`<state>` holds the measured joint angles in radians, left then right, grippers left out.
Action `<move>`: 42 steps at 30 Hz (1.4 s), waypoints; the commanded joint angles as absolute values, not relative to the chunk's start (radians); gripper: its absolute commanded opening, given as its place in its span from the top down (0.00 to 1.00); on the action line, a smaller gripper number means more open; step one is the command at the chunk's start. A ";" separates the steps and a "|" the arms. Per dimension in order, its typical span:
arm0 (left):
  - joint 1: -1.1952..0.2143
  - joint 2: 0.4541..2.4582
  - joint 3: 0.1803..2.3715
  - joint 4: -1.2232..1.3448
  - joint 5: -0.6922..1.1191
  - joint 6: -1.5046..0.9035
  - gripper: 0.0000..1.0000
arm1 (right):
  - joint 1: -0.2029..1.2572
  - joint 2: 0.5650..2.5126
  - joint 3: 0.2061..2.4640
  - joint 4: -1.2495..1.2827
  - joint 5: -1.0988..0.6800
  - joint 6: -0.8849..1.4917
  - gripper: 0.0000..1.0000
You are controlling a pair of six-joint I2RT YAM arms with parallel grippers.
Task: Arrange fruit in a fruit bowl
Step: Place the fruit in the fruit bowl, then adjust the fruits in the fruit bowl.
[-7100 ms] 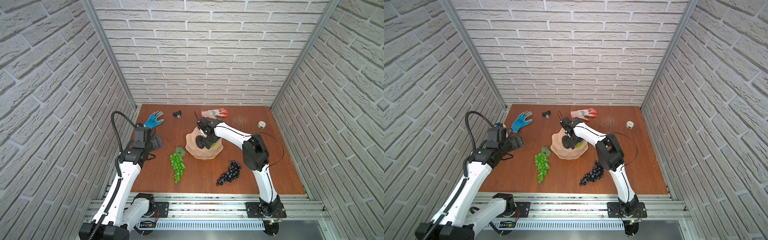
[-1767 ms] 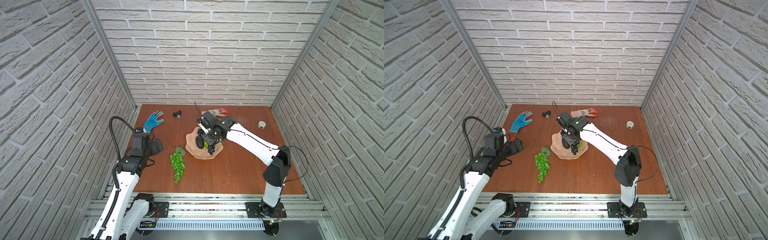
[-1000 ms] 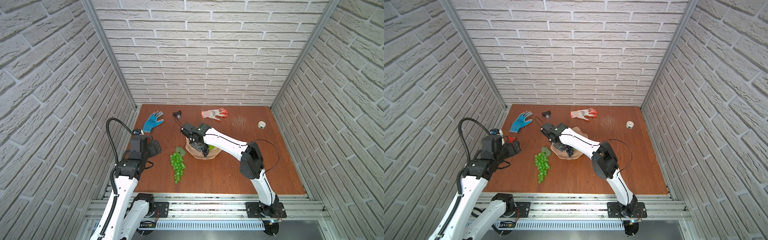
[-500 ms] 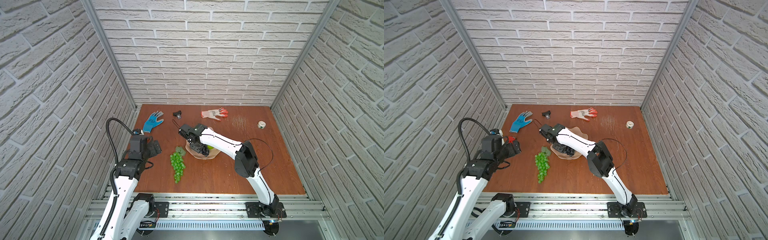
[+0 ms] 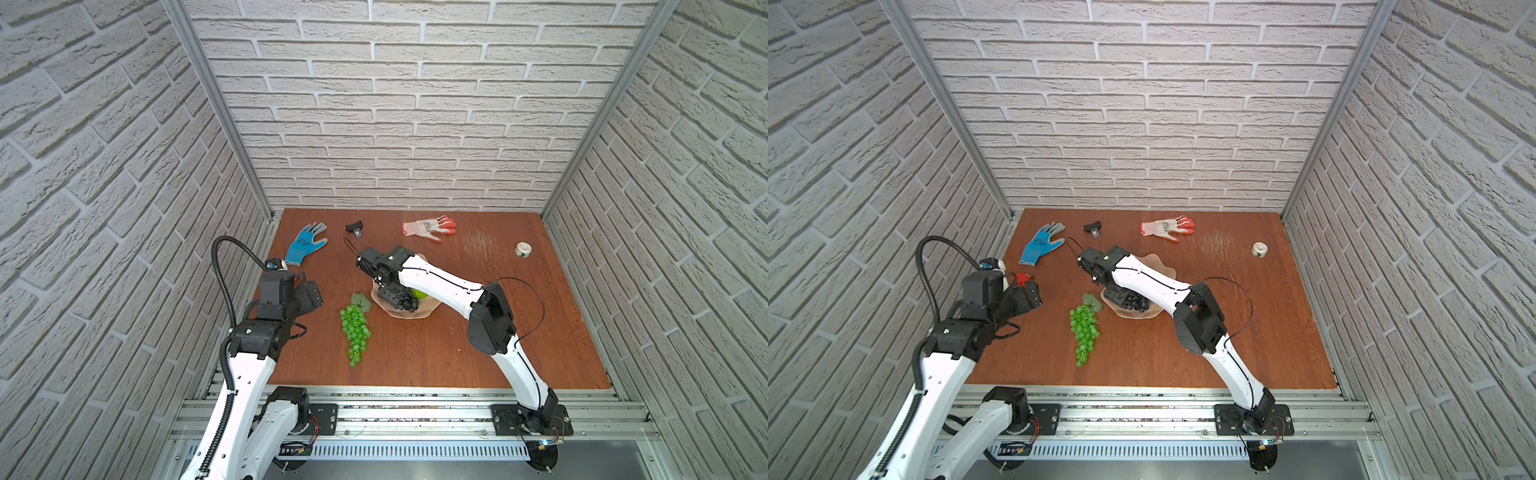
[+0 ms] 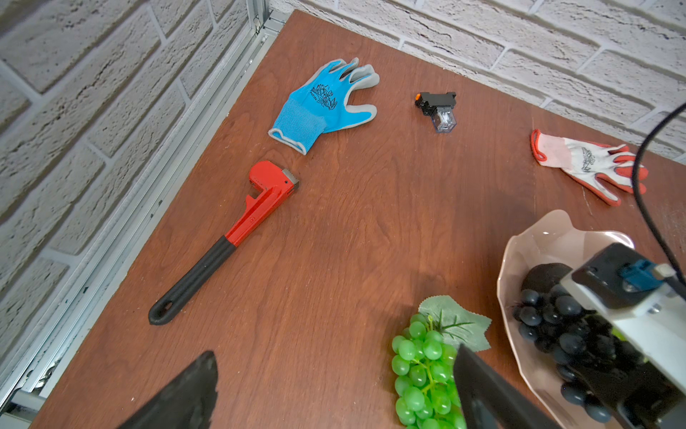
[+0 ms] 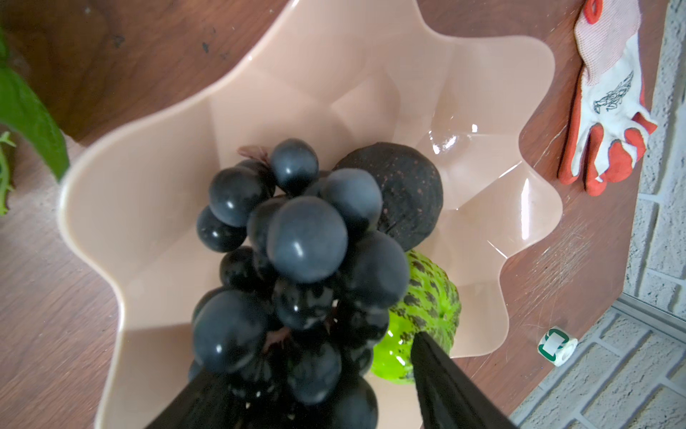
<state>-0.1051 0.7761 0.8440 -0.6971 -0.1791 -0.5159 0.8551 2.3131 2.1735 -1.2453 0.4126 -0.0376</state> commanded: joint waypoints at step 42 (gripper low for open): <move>-0.098 0.796 0.887 -0.731 -0.195 -0.506 0.02 | 0.813 2.149 1.906 -1.027 0.124 0.010 0.64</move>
<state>-0.1047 0.7921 0.8536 -0.7105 -0.1791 -0.5159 0.8196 2.1693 1.8805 -1.0317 0.1181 0.0093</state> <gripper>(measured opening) 0.982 0.362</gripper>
